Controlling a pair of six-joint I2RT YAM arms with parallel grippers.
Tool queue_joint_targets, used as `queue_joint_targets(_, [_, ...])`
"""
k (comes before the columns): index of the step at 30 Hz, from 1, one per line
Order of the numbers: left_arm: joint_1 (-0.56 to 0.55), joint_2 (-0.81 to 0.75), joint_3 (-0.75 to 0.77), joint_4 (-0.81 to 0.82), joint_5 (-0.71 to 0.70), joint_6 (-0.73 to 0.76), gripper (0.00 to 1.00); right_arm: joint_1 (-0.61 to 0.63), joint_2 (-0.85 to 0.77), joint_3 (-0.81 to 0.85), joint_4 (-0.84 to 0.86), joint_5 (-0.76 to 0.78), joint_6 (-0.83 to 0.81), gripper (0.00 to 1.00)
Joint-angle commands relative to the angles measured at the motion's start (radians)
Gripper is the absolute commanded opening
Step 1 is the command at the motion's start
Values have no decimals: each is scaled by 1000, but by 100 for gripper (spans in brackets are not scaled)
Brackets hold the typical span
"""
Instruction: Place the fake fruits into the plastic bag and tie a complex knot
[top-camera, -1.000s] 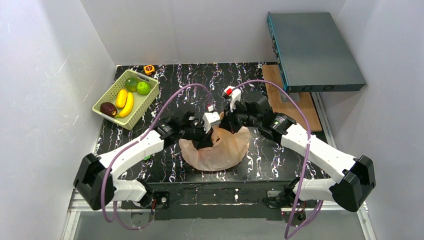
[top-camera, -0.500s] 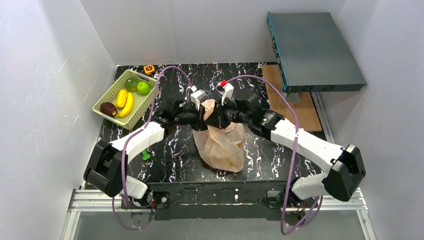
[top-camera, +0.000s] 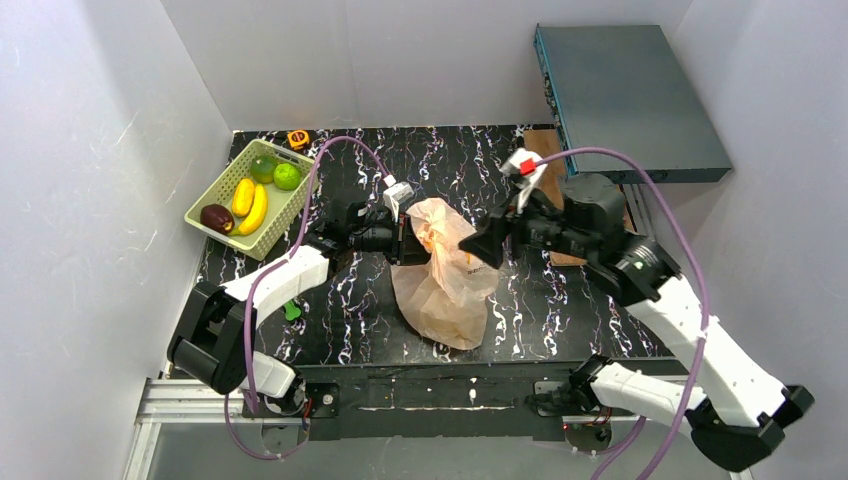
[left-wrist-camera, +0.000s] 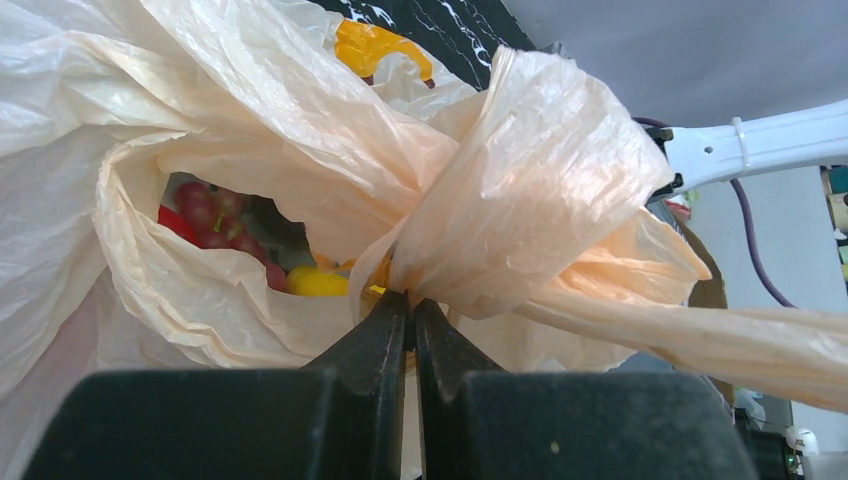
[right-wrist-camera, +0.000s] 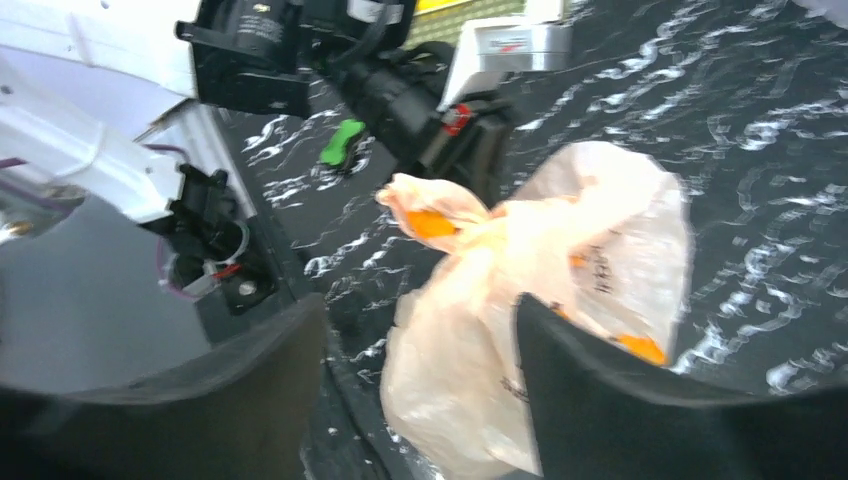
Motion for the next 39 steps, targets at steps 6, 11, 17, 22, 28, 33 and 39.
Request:
queue_joint_targets(6, [-2, 11, 20, -6, 56, 3, 0, -85, 119, 27, -130, 184, -130, 29])
queue_joint_targets(11, [-2, 21, 27, -3, 65, -7, 0, -86, 192, -12, -50, 163, -231, 21])
queue_joint_targets(17, [-2, 29, 27, 5, 78, -14, 0, -88, 274, -64, -10, 29, -309, 27])
queue_joint_targets(22, [-2, 36, 25, 35, 90, -52, 0, -74, 327, -66, 10, -139, -291, 37])
queue_joint_targets(28, [14, 47, 31, 110, 135, -152, 0, -41, 366, -66, 57, -284, -222, 62])
queue_joint_targets(33, [18, 65, 24, 256, 202, -289, 0, -20, 413, -22, 128, -309, -136, 89])
queue_joint_targets(39, [19, 65, 17, 372, 286, -403, 0, -17, 486, 39, 205, -320, -46, 92])
